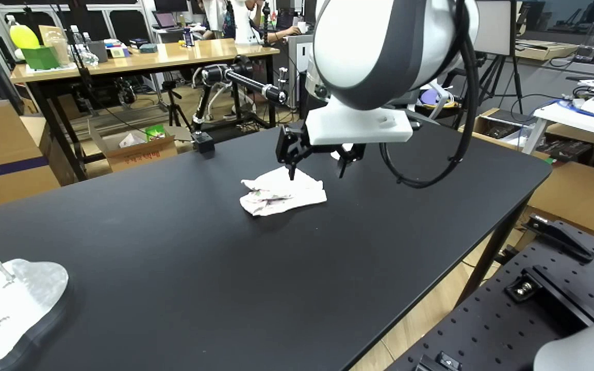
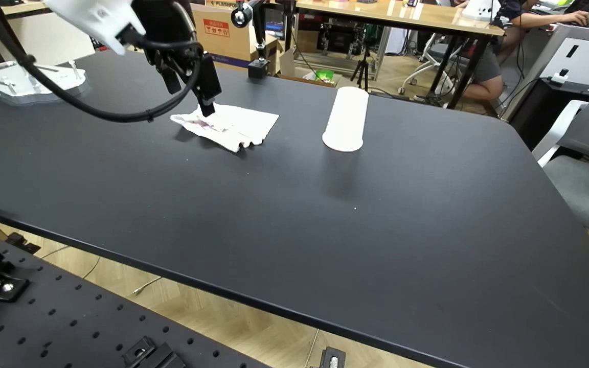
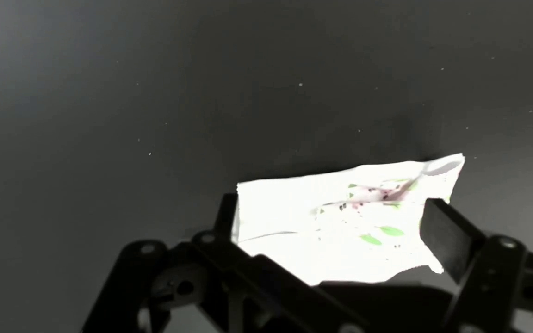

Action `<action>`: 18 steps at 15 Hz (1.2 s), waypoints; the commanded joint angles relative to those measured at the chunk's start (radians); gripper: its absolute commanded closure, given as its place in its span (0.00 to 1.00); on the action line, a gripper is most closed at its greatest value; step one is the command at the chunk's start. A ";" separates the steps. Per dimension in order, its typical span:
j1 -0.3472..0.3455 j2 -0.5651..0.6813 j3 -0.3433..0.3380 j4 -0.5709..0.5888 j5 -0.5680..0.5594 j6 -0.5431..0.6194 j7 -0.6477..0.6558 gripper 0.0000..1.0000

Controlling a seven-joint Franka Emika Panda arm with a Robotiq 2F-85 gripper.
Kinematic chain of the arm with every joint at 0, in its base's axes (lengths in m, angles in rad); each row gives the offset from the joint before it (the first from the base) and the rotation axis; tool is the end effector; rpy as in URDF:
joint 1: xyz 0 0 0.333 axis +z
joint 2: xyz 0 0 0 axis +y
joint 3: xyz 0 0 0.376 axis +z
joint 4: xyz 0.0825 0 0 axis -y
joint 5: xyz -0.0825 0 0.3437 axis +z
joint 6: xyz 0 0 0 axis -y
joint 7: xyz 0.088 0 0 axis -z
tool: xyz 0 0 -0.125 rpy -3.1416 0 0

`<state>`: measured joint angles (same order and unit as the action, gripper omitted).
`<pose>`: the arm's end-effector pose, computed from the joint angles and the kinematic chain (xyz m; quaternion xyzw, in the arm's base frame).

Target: Hang the towel on the black clamp stand on the table

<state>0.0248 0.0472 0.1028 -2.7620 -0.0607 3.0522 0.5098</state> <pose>0.4018 0.0563 0.3066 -0.9797 0.1597 -0.1165 0.0343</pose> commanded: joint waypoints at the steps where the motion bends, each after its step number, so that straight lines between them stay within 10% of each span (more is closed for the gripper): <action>1: -0.015 0.139 0.004 0.048 0.033 0.120 -0.009 0.00; 9: 0.054 0.320 -0.014 0.212 0.140 0.175 -0.183 0.00; 11: 0.052 0.348 0.000 0.250 0.156 0.170 -0.221 0.27; 18: 0.038 0.396 0.019 0.310 0.166 0.162 -0.278 0.75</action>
<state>0.0747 0.4315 0.1107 -2.4788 0.0836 3.2302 0.2654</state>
